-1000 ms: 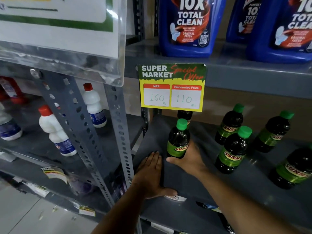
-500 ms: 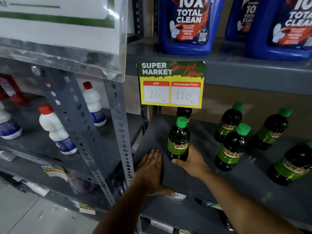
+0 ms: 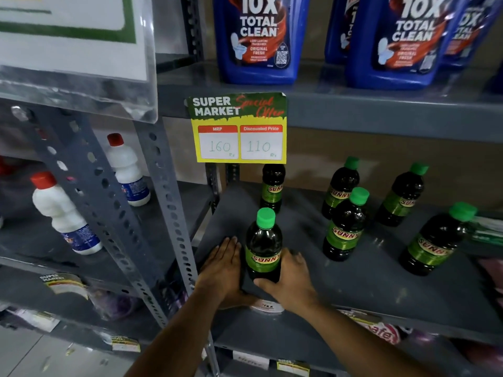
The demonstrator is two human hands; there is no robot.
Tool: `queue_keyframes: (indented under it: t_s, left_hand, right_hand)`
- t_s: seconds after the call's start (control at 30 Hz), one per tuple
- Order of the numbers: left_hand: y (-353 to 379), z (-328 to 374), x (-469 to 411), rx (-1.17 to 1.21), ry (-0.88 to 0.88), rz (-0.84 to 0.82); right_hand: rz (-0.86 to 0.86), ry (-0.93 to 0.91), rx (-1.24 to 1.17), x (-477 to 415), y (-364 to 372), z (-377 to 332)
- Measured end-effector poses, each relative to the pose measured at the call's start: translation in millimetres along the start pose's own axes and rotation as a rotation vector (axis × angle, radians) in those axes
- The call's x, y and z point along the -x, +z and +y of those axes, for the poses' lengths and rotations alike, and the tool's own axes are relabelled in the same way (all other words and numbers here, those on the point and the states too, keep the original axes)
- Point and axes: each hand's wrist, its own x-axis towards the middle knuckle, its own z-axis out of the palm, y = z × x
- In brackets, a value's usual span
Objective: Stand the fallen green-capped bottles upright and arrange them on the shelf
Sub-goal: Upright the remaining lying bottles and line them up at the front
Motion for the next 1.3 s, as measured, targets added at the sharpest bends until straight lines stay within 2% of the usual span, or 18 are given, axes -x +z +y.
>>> queue_keyframes:
  t_s: [0.13, 0.2, 0.3, 0.37, 0.43, 0.53, 0.63, 1.03, 1.3]
  left_hand:
    - [3.1, -1.5, 2.8, 0.039, -0.003, 0.049]
    - [5.7, -3.8, 2.9, 0.043, 0.008, 0.059]
    - [9.3, -5.2, 1.0, 0.046, 0.018, 0.083]
    - [10.4, -5.7, 0.0, 0.049, 0.02, 0.089]
    - [10.9, -5.6, -0.1, 0.04, 0.019, 0.092]
    - [8.5, -4.6, 0.4, 0.024, 0.021, 0.075]
    - [5.6, -4.3, 2.4, 0.008, 0.032, 0.047]
    - [11.2, -5.9, 1.0, 0.003, 0.028, 0.103]
    - [13.3, -5.7, -1.0, 0.001, 0.05, 0.136]
  right_hand:
    - [0.023, 0.02, -0.231, 16.7, -13.5, -0.8]
    - [0.243, 0.014, -0.346, 30.0, -20.7, 9.1]
    - [0.706, 0.097, -0.291, 33.0, -37.1, 39.8]
    - [0.787, 0.233, -0.241, 19.0, -54.4, 66.0]
    - [0.648, 0.303, -0.289, 2.4, -72.3, 91.7]
    - [0.305, 0.318, -0.407, -17.2, -91.8, 117.5]
    - [0.158, 0.31, -0.42, -28.1, -93.6, 128.8]
    - [0.047, 0.288, -0.362, -2.8, -93.8, 127.0]
    - [0.043, 0.22, -0.373, 23.1, -86.8, 125.4]
